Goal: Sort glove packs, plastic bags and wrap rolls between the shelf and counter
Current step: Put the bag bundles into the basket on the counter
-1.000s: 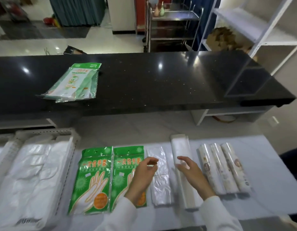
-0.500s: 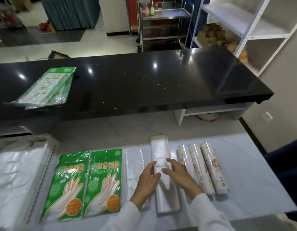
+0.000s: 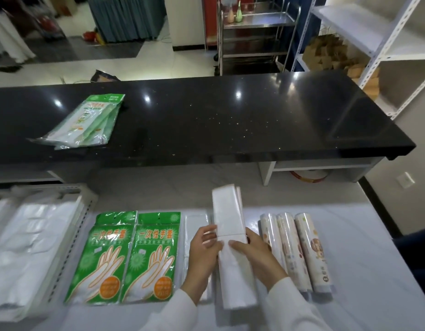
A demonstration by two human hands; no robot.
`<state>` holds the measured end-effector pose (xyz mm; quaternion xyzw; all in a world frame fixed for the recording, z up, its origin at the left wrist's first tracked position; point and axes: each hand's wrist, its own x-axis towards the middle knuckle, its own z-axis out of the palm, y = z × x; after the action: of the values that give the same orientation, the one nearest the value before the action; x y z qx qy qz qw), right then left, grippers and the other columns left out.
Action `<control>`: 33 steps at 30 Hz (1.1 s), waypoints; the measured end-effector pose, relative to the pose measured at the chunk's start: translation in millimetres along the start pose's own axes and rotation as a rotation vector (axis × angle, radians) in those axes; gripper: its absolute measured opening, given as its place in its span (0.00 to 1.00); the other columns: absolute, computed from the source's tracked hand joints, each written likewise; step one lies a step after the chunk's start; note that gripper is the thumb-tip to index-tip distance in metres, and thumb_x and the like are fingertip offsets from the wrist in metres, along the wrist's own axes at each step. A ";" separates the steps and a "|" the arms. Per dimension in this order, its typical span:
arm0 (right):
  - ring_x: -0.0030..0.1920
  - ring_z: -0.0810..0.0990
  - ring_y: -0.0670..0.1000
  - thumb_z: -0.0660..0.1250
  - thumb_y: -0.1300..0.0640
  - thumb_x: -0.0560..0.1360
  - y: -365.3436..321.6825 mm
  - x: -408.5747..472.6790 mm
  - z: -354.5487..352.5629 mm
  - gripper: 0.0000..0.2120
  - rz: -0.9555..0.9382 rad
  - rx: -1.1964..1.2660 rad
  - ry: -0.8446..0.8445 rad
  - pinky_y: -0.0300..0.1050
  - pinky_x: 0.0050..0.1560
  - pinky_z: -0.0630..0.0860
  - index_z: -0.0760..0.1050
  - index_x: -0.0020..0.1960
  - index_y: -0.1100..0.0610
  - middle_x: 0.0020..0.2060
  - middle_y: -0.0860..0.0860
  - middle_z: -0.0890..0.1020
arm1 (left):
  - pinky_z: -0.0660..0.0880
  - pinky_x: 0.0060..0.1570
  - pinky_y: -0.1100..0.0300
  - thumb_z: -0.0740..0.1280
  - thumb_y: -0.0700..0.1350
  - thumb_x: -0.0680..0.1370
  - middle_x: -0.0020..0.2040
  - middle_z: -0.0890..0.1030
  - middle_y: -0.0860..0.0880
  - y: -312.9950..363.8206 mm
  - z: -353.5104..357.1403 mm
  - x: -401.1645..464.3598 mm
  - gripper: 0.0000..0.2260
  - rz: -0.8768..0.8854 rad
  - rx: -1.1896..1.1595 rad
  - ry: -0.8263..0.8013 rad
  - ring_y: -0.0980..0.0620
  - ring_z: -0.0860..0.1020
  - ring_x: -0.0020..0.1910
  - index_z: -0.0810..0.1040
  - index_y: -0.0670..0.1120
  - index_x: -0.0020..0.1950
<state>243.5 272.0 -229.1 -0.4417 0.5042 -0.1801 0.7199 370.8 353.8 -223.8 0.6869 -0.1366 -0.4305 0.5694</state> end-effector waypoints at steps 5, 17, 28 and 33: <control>0.58 0.86 0.59 0.73 0.62 0.79 -18.2 -7.0 15.3 0.19 -0.083 0.009 -0.201 0.59 0.61 0.83 0.76 0.68 0.54 0.58 0.56 0.87 | 0.82 0.42 0.55 0.78 0.33 0.72 0.48 0.87 0.46 20.5 -25.5 -4.0 0.12 0.079 0.009 0.045 0.45 0.87 0.46 0.83 0.45 0.51; 0.56 0.86 0.62 0.74 0.62 0.78 -13.9 -21.0 91.0 0.21 -0.109 -0.023 -0.347 0.57 0.55 0.85 0.77 0.69 0.50 0.58 0.59 0.87 | 0.74 0.45 0.61 0.78 0.49 0.74 0.45 0.75 0.56 66.6 -117.6 -5.3 0.05 0.428 0.808 -0.038 0.60 0.75 0.43 0.83 0.51 0.44; 0.55 0.87 0.64 0.81 0.53 0.70 -14.5 -28.3 138.9 0.28 -0.074 -0.042 -0.343 0.55 0.50 0.84 0.77 0.68 0.52 0.57 0.60 0.87 | 0.72 0.40 0.70 0.70 0.45 0.81 0.42 0.80 0.57 74.6 -192.8 1.2 0.05 0.445 0.494 -0.120 0.62 0.76 0.38 0.78 0.52 0.46; 0.53 0.87 0.64 0.81 0.55 0.69 -14.1 -33.6 149.4 0.29 -0.088 -0.047 -0.292 0.53 0.48 0.84 0.77 0.68 0.53 0.56 0.61 0.87 | 0.77 0.37 0.60 0.69 0.39 0.82 0.39 0.84 0.47 71.8 -213.6 4.3 0.03 0.332 0.153 -0.275 0.50 0.79 0.34 0.78 0.40 0.50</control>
<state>364.0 355.9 -183.4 -0.5015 0.3784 -0.1336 0.7665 554.6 470.3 -165.2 0.6309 -0.3564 -0.4090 0.5546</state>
